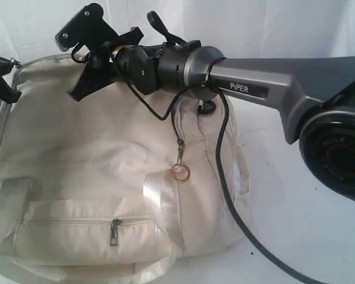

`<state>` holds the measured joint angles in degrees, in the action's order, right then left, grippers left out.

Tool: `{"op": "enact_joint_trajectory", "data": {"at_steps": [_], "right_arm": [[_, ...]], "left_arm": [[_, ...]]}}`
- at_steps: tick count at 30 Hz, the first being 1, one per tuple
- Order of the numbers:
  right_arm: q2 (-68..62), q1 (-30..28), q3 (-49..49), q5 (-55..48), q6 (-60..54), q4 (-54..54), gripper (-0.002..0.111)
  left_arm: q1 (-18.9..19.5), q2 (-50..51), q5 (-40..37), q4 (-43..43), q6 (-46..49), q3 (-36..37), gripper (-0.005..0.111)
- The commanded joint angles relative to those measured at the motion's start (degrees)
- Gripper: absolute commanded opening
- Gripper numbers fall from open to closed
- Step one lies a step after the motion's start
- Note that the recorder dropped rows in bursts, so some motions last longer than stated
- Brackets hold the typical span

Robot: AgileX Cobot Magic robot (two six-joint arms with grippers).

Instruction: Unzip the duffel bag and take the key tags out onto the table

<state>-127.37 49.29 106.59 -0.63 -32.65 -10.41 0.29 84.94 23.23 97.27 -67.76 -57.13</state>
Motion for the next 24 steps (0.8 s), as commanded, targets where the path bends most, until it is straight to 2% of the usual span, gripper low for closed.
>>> {"op": "enact_joint_trajectory", "data": {"at_steps": [1, 11, 24], "right_arm": [[0.7, -0.8, 0.3, 4.1, -0.5, -0.1, 0.0], [0.7, -0.8, 0.3, 7.1, -0.5, -0.1, 0.0], [0.7, -2.2, 0.3, 7.1, -0.5, -0.1, 0.0]], "left_arm": [[0.2, -3.4, 1.8, 2.7, -8.1, 1.9, 0.0], [0.2, -9.2, 2.2, 2.7, -27.0, 6.7, 0.0], [0.2, -18.4, 6.4, 2.7, -28.5, 14.6, 0.0]]}}
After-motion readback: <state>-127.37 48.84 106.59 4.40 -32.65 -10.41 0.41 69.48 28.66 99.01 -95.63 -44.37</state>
